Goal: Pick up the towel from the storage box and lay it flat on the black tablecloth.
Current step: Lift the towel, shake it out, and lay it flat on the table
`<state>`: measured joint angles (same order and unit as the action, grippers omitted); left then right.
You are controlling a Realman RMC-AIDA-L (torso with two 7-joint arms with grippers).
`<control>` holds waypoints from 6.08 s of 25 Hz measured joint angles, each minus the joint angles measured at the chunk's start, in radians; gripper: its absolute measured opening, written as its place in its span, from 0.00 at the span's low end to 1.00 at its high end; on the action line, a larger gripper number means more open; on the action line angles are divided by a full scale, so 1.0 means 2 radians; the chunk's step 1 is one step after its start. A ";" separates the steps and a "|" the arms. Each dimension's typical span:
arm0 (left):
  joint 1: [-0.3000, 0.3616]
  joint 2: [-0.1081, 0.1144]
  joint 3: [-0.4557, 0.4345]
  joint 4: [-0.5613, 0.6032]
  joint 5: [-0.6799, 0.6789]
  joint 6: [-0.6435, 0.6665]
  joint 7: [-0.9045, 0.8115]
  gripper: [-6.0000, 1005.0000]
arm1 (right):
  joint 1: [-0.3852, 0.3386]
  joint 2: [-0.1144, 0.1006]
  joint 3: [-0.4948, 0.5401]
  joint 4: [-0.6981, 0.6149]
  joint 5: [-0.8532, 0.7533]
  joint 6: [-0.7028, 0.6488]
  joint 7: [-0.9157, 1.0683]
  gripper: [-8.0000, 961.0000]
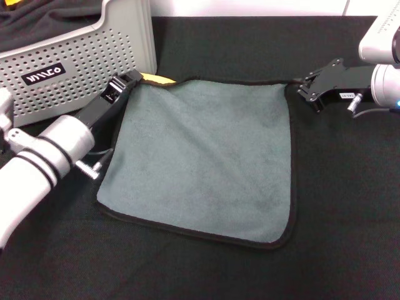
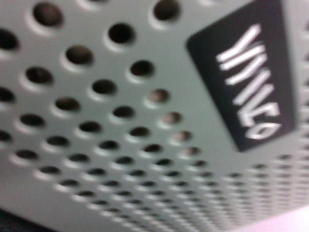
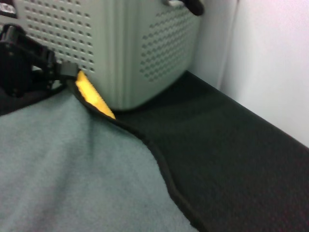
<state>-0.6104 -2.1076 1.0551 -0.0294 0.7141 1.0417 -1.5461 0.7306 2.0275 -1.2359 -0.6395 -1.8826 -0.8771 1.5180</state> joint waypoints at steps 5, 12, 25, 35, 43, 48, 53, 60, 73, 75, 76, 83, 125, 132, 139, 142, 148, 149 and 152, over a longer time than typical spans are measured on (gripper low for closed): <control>0.053 0.003 0.001 0.014 0.005 0.085 -0.021 0.02 | -0.058 0.000 -0.050 -0.099 0.008 -0.019 0.000 0.07; 0.117 0.005 0.002 0.039 0.035 0.176 -0.051 0.02 | -0.148 -0.001 -0.100 -0.239 0.014 -0.061 -0.002 0.07; 0.105 0.000 -0.003 0.022 -0.004 0.180 -0.066 0.02 | -0.154 -0.001 -0.099 -0.236 0.013 -0.064 -0.004 0.07; 0.043 0.001 -0.001 0.008 -0.018 0.074 -0.108 0.02 | -0.128 -0.002 -0.098 -0.202 0.009 -0.043 -0.009 0.08; 0.032 0.000 0.000 0.009 -0.019 0.009 -0.109 0.02 | -0.117 -0.003 -0.098 -0.190 0.009 -0.025 -0.020 0.08; 0.032 0.000 -0.002 0.011 -0.023 -0.001 -0.106 0.02 | -0.105 -0.003 -0.098 -0.163 0.009 0.007 -0.023 0.08; 0.025 0.000 -0.003 0.011 -0.024 -0.016 -0.103 0.02 | -0.094 -0.004 -0.098 -0.138 0.009 0.033 -0.026 0.08; 0.009 0.000 -0.002 0.008 -0.024 -0.018 -0.101 0.02 | -0.090 -0.003 -0.099 -0.128 0.009 0.041 -0.030 0.08; 0.054 0.000 0.002 0.015 0.000 0.083 -0.099 0.02 | -0.100 -0.003 -0.099 -0.152 0.021 0.007 -0.040 0.09; 0.060 0.000 0.001 0.018 -0.001 0.083 -0.091 0.02 | -0.097 -0.003 -0.098 -0.149 0.023 0.008 -0.040 0.09; 0.059 0.000 0.001 0.018 -0.002 0.081 -0.086 0.02 | -0.097 -0.003 -0.098 -0.149 0.023 0.008 -0.040 0.09; 0.024 -0.001 0.000 -0.003 -0.002 0.065 -0.054 0.02 | -0.086 -0.002 -0.098 -0.133 0.026 0.014 -0.042 0.09; 0.022 -0.001 0.001 -0.013 -0.030 0.060 -0.004 0.02 | -0.080 0.000 -0.114 -0.130 0.026 0.042 -0.057 0.11; 0.107 0.004 0.002 0.028 0.027 0.204 -0.023 0.02 | -0.180 -0.002 -0.134 -0.283 0.027 -0.020 -0.057 0.11; 0.149 0.008 0.003 0.098 0.137 0.274 -0.064 0.02 | -0.238 -0.005 -0.122 -0.383 0.050 -0.140 -0.057 0.11; 0.178 0.010 0.003 0.127 0.152 0.319 -0.064 0.02 | -0.254 -0.006 -0.103 -0.412 0.064 -0.196 -0.057 0.11; 0.243 0.018 0.000 0.173 0.155 0.400 -0.064 0.02 | -0.271 -0.006 -0.036 -0.440 0.097 -0.317 -0.053 0.11; 0.251 0.020 0.000 0.177 0.155 0.419 -0.064 0.02 | -0.272 -0.006 -0.023 -0.442 0.103 -0.338 -0.053 0.11; 0.263 0.026 0.002 0.180 0.155 0.460 -0.066 0.02 | -0.273 -0.005 0.028 -0.447 0.130 -0.415 -0.051 0.12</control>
<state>-0.0847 -2.0561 1.0581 0.3311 1.0247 1.9615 -1.6774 0.1850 2.0166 -1.1804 -1.5330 -1.6219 -1.7078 1.4150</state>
